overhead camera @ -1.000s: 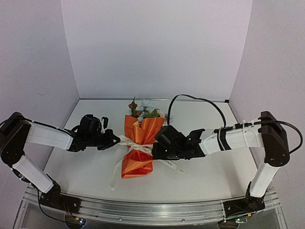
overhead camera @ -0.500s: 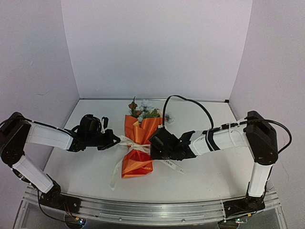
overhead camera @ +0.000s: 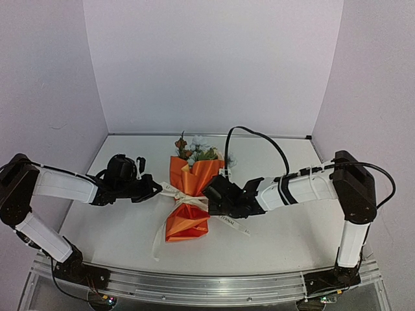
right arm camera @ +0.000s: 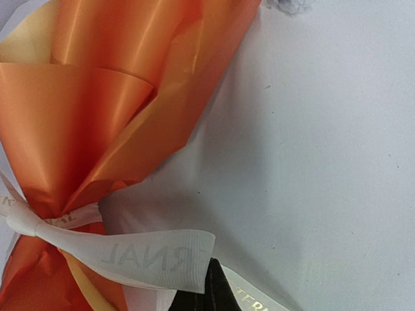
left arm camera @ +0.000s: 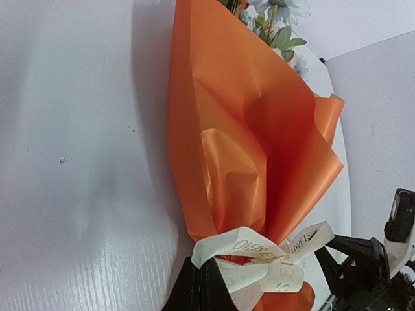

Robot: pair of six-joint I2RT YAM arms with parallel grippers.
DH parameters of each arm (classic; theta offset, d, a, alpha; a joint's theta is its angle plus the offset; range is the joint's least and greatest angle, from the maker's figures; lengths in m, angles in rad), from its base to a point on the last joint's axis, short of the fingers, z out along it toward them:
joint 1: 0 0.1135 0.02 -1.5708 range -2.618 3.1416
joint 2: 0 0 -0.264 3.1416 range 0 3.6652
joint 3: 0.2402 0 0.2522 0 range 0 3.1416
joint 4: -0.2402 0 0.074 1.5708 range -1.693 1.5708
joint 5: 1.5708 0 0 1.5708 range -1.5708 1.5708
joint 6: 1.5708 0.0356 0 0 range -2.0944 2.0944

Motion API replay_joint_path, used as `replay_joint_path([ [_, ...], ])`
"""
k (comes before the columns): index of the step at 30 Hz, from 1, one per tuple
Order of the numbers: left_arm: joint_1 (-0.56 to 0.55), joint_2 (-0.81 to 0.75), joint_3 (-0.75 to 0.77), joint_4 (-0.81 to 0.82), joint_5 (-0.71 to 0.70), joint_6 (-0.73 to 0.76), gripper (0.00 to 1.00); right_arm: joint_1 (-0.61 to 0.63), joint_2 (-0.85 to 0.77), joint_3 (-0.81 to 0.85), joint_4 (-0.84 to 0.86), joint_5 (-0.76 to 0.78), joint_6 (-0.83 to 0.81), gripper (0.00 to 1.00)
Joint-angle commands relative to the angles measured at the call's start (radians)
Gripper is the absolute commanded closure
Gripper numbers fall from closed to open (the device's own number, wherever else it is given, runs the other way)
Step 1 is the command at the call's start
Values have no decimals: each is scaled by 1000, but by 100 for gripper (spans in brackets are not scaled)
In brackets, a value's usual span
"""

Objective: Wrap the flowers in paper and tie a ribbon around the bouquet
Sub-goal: Tie the half-tied ribbon around the folded bouquet.

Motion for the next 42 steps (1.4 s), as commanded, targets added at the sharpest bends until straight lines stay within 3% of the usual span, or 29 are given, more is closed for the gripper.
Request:
replay_joint_path([
  [1,18,-44,-7,-2,-51,8,100,21,-62,56,-166,87,9,100],
  [11,24,-64,-26,-8,-74,-13,100,36,-50,124,-359,152,15,100],
  [17,25,-71,-51,-6,-78,-33,100,36,-63,103,-371,131,93,100],
  [28,35,-95,-73,-37,-117,-51,100,43,-60,110,-431,170,74,100],
  [42,44,-72,-75,-10,-111,-55,100,97,53,325,-655,280,-112,100],
])
